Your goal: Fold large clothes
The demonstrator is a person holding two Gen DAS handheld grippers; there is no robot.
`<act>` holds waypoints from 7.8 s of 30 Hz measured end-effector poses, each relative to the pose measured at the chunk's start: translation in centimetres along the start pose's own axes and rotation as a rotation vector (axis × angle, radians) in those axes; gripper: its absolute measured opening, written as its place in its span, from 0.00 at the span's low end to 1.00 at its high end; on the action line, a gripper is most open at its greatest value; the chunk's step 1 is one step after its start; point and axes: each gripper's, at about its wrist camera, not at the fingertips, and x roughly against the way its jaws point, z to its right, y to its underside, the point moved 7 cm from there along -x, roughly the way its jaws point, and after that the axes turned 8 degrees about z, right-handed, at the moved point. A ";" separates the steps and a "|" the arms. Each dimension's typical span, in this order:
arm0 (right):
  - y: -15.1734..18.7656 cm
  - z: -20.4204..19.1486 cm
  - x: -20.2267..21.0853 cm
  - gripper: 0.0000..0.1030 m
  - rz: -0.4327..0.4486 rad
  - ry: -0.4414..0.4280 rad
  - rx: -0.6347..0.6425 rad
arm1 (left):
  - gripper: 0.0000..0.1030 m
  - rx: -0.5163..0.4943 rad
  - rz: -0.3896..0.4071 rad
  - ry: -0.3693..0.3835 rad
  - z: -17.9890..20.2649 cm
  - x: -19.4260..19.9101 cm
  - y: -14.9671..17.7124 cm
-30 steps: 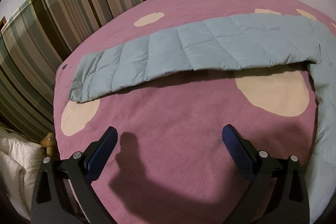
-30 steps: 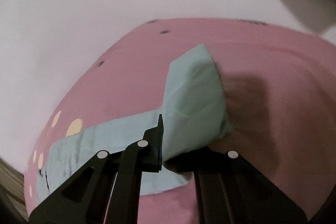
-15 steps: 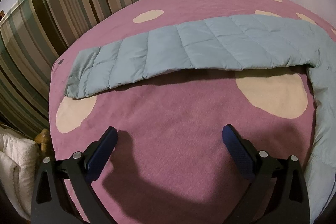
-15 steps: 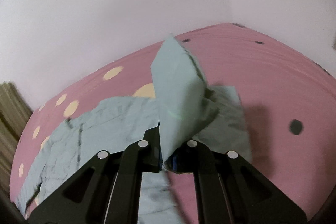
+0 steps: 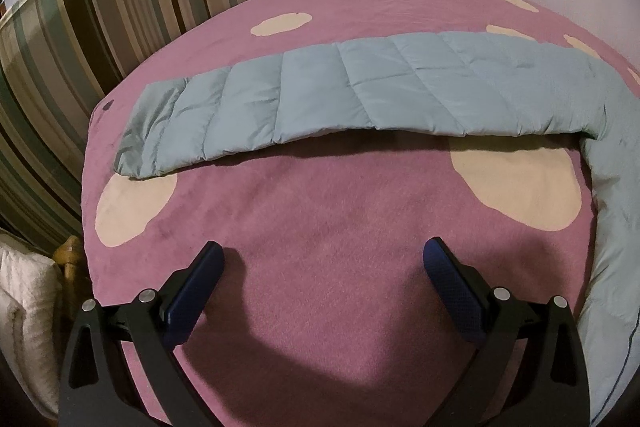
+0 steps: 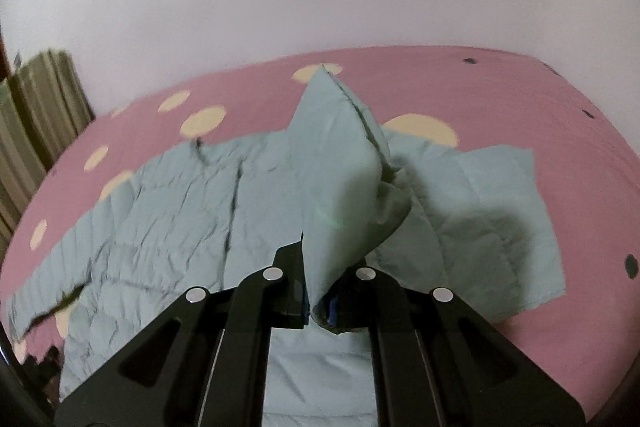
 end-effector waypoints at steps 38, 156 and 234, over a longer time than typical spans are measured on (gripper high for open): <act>6.0 -22.4 -6.9 0.54 -0.225 -0.299 0.341 | 0.96 0.032 -0.010 0.033 -0.3 -0.2 0.2; 5.5 4.7 -7.2 0.42 -0.178 0.105 0.079 | 0.96 0.033 -0.011 0.034 0.1 -0.1 0.2; 5.5 4.6 -6.9 0.48 -0.127 0.105 0.092 | 0.04 -0.393 0.170 0.536 33.0 11.1 -9.5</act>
